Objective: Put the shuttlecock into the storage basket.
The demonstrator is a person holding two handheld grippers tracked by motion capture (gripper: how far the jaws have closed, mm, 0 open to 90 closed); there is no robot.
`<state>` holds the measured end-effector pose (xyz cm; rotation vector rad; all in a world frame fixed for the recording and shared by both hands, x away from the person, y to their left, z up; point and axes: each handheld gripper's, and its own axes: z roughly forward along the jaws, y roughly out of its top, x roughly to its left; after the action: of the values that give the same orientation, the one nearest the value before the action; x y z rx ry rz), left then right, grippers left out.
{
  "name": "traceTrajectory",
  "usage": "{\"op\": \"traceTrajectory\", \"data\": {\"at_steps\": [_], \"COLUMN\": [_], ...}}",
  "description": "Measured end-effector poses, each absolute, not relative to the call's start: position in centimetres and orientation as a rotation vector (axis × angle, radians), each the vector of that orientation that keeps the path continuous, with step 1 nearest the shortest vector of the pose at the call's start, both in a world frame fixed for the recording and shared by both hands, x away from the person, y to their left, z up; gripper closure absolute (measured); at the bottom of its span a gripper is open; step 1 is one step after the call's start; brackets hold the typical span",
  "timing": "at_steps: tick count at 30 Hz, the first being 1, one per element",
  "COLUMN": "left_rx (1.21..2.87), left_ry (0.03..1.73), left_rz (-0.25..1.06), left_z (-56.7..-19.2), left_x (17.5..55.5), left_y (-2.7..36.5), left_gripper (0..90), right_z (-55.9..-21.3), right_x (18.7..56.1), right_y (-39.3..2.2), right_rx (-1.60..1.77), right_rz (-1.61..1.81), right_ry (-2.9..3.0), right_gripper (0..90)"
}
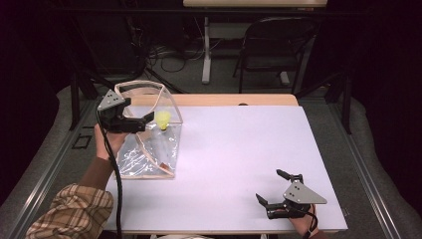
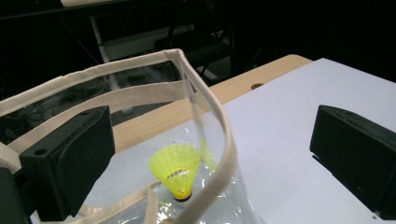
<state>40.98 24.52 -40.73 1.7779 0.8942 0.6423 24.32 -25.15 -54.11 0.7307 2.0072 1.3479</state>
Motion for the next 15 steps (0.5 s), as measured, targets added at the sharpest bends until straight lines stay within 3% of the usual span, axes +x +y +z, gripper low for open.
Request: {"op": "traceTrajectory", "data": {"at_steps": [15], "left_rx": [1.752], "left_ry": [0.79], "left_rz": [0.662], "left_z": [-42.0], "left_x": [36.5], "left_y": [23.8], "left_gripper": [0.1], "right_z": [-54.1], "right_x": [24.3], "right_y": [-25.1], "right_rx": [0.728], "right_rz": [1.342], "right_ry": [2.008], "right_gripper": [0.7]}}
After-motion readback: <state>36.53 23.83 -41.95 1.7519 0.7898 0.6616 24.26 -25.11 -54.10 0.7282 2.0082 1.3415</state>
